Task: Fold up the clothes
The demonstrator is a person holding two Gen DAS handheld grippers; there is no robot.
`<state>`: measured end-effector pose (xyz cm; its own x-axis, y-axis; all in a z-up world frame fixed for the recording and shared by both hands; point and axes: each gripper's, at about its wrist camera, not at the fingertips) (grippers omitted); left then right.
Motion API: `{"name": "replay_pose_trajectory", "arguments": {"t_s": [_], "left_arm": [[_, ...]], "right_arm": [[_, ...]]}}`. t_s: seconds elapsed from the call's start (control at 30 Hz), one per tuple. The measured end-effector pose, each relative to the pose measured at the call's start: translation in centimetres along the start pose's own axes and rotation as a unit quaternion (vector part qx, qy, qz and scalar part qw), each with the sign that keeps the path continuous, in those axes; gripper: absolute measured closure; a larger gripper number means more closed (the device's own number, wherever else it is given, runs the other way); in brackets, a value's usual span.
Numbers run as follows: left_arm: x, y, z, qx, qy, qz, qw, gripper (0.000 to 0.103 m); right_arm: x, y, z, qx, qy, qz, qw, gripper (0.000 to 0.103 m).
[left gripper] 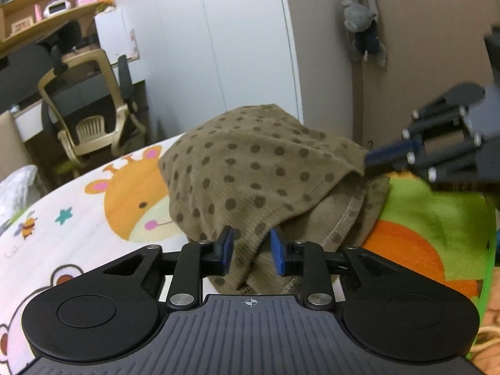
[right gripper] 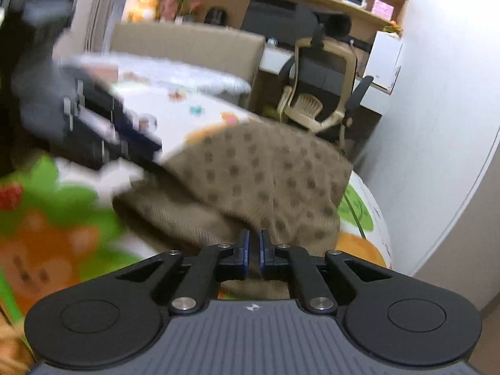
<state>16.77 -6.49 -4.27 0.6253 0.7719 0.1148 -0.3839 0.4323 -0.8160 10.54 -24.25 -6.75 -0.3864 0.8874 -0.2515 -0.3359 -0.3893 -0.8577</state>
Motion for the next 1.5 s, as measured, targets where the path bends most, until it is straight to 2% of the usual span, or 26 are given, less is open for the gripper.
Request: {"name": "replay_pose_trajectory", "arguments": {"t_s": [0.07, 0.13, 0.27, 0.37, 0.47, 0.5, 0.53, 0.6, 0.73, 0.83, 0.97, 1.13, 1.27, 1.33, 1.4, 1.43, 1.5], "left_arm": [[0.1, 0.1, -0.1, 0.001, 0.003, 0.002, 1.0, 0.07], [0.1, 0.2, -0.2, 0.003, 0.004, 0.004, 1.0, 0.068], [0.2, 0.2, -0.3, 0.006, 0.009, 0.006, 0.9999, 0.059], [0.6, 0.2, 0.5, 0.0, 0.037, 0.019, 0.9991, 0.052], [3.2, -0.8, 2.1, -0.033, 0.062, 0.086, 0.9938, 0.042], [4.3, -1.3, 2.7, -0.047, 0.067, 0.114, 0.9901, 0.034], [5.7, -1.8, 2.8, -0.059, 0.069, 0.146, 0.9851, 0.026], [8.4, -2.9, 2.3, -0.073, 0.07, 0.207, 0.973, 0.022], [11.3, -4.3, -2.9, -0.036, 0.072, 0.267, 0.9604, 0.02], [12.0, -4.2, -6.7, 0.002, 0.093, 0.303, 0.9485, 0.022], [11.4, -3.4, -8.8, 0.032, 0.102, 0.304, 0.9468, 0.021], [10.2, -3.0, -9.5, 0.051, 0.104, 0.277, 0.9538, 0.021], [9.8, -2.9, -9.6, 0.054, 0.103, 0.272, 0.9552, 0.021], [9.9, -2.8, -9.5, 0.054, 0.103, 0.274, 0.9545, 0.021], [10.1, -2.6, -9.2, 0.055, 0.104, 0.277, 0.9537, 0.021], [10.2, -2.5, -9.2, 0.055, 0.103, 0.277, 0.9538, 0.02], [10.4, -2.5, -9.0, 0.056, 0.102, 0.277, 0.9538, 0.019]], "right_arm": [[-0.9, -1.4, 0.0, -0.016, -0.018, -0.037, 0.999, 0.084], [-1.9, -3.1, -1.7, -0.025, -0.028, -0.065, 0.997, 0.061], [-2.9, -6.3, -6.7, -0.029, -0.039, -0.097, 0.994, 0.056], [-2.5, -6.7, -10.5, 0.004, -0.051, -0.099, 0.994, 0.048], [-2.1, -5.4, -13.1, 0.036, -0.055, -0.095, 0.993, 0.047], [-1.9, -4.6, -13.2, 0.038, -0.053, -0.092, 0.994, 0.047], [-1.8, -4.0, -12.9, 0.037, -0.051, -0.09, 0.994, 0.047], [-1.7, -3.0, -12.2, 0.045, -0.051, -0.093, 0.993, 0.047], [-1.6, -1.6, -10.9, 0.051, -0.041, -0.079, 0.995, 0.047], [-1.9, -1.5, -10.3, 0.057, -0.043, -0.084, 0.994, 0.044], [-3.1, -1.3, -9.6, 0.076, -0.053, -0.106, 0.99, 0.035], [-7.6, -1.9, -8.3, 0.056, -0.06, -0.213, 0.974, 0.027], [-11.0, -3.1, -10.3, 0.038, -0.039, -0.263, 0.963, 0.023], [-11.9, -3.2, -12.7, 0.053, -0.039, -0.28, 0.958, 0.019], [-11.9, -2.8, -15.4, 0.086, -0.042, -0.288, 0.953, 0.021], [-11.4, -2.8, -16.3, 0.096, -0.044, -0.286, 0.952, 0.031], [-9.8, -3.4, -16.4, 0.094, -0.043, -0.258, 0.961, 0.037]]}}
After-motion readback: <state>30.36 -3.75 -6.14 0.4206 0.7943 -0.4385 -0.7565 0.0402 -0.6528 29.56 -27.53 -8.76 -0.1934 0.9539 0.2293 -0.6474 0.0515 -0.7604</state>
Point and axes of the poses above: each gripper's, at about its wrist camera, not at the fingertips, and z roughly against the way its jaws point, x to its left, y to its underside, and after that the axes turned 7 degrees about y, right-handed
